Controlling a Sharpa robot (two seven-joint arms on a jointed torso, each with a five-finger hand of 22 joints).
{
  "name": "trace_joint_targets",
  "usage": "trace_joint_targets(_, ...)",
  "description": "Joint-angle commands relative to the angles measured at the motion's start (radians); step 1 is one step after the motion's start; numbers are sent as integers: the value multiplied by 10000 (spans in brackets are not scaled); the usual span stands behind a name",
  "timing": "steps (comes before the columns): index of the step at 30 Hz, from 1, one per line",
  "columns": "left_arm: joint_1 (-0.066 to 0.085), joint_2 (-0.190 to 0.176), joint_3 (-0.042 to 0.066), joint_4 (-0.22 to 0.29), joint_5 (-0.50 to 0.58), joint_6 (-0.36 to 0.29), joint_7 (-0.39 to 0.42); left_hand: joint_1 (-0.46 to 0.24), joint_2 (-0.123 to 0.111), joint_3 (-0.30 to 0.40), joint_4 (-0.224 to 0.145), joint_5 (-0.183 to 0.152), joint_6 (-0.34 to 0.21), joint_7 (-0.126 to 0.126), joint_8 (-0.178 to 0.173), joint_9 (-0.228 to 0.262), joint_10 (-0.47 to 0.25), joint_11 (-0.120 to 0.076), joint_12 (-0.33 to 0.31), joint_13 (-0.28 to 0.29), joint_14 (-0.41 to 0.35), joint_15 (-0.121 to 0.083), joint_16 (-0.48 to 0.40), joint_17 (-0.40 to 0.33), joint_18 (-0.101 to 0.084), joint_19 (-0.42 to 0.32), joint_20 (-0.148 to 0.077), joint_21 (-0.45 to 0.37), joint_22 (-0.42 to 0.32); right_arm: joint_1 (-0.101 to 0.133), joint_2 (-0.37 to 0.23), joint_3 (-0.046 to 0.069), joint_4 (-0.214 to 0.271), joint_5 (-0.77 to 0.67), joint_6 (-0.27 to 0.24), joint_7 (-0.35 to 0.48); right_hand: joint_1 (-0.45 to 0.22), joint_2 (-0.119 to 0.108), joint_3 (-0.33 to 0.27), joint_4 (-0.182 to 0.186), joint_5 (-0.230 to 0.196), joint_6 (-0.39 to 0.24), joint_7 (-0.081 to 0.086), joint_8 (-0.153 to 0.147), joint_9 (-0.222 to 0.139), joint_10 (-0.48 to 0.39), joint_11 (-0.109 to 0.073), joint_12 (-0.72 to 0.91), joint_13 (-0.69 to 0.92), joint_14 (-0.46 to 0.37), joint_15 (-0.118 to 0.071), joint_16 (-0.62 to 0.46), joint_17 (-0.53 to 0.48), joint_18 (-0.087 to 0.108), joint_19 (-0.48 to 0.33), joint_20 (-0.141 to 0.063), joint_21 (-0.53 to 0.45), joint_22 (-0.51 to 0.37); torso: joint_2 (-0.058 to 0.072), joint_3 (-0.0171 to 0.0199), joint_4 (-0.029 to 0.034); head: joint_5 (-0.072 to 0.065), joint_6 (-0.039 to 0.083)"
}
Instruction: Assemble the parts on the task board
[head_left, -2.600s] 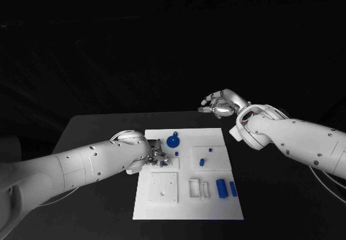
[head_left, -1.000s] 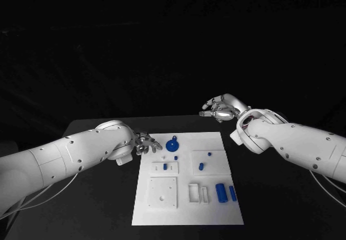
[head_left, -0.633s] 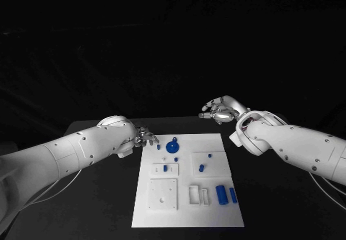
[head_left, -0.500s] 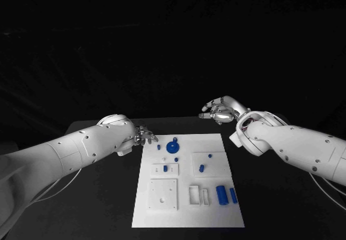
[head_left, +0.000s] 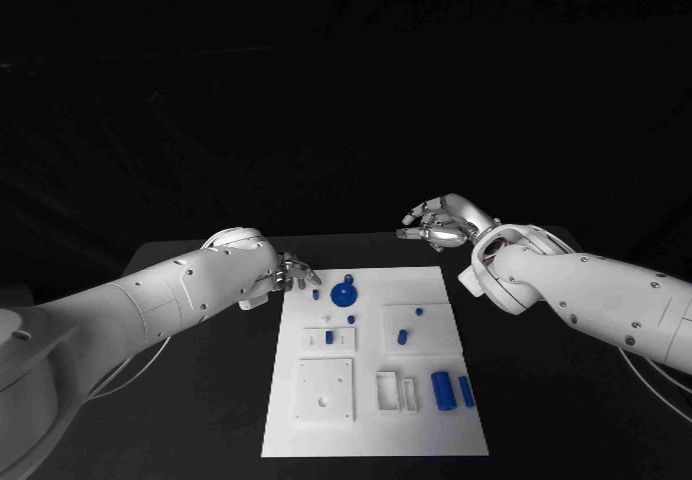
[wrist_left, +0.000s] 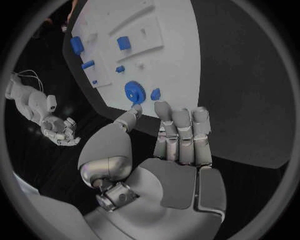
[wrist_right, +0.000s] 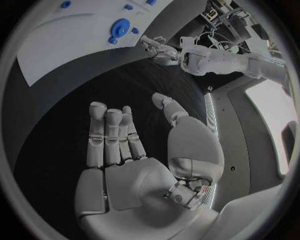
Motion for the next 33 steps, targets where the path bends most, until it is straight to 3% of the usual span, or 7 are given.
trace_joint_targets(1, -12, 115, 2, -130, 93, 290, 225, 16, -124, 24, 96, -44, 30, 35, -61, -24, 44, 11, -64, 13, 48, 6, -38, -13, -40, 5, -1204, -37, -9, -2, 4, 4, 33, -6, 6, 59, -46, 0, -7, 40, 43, -57, 91, 8, -10, -66, -11, 53, -16, -55, -10, 61, -11, 474, 5, -48, -66, 153, 51, -19, -17, -2, 8)
trace_joint_targets(4, -41, 193, 5, -286, 270, 485, 297, 9, -146, 31, 143, -44, 20, 37, -69, -35, 42, 12, -63, 17, 49, 7, -31, -14, -35, 8, -1205, -37, -7, -2, 0, 5, 60, -6, -8, 48, -44, -2, -6, 41, 46, -58, 91, 7, -11, -66, -10, 55, -17, -55, -10, 61, -12, 474, 6, -48, -67, 154, 72, -32, -28, -22, 17)
trace_joint_targets(5, -49, 218, 6, -349, 346, 554, 305, 11, -149, 35, 155, -44, 12, 39, -73, -39, 38, 14, -65, 18, 46, 8, -31, -15, -33, 8, -1206, -37, -6, -1, 1, 5, 62, -6, -13, 48, -43, -2, -6, 41, 47, -59, 91, 7, -11, -66, -10, 55, -18, -55, -10, 62, -12, 474, 6, -48, -67, 154, 90, -38, -26, -84, 23)
trace_joint_targets(12, -137, 388, 9, -778, 650, 605, 445, 36, -135, 40, 182, -44, -19, 47, -89, -53, 15, 22, -72, 22, 30, 15, -32, -20, -29, 1, -1204, -37, -1, -1, 21, 5, 113, -6, -15, 51, -39, -5, -4, 44, 51, -61, 92, 7, -12, -67, -9, 59, -22, -54, -9, 63, -14, 474, 7, -49, -68, 155, 124, -61, -43, -85, 37)
trace_joint_targets(33, -232, 547, 11, -1127, 960, 622, 601, 154, 50, -23, 164, -45, -82, 78, -112, -82, -56, 53, -78, 49, -28, 46, -22, -31, -31, -54, -1175, -45, 22, 0, 40, 5, 116, -6, -16, 47, -29, -1, 0, 54, 51, -64, 93, 10, -14, -68, -8, 68, -32, -53, -8, 68, -19, 474, 11, -51, -71, 158, 115, -46, -34, -117, -10)
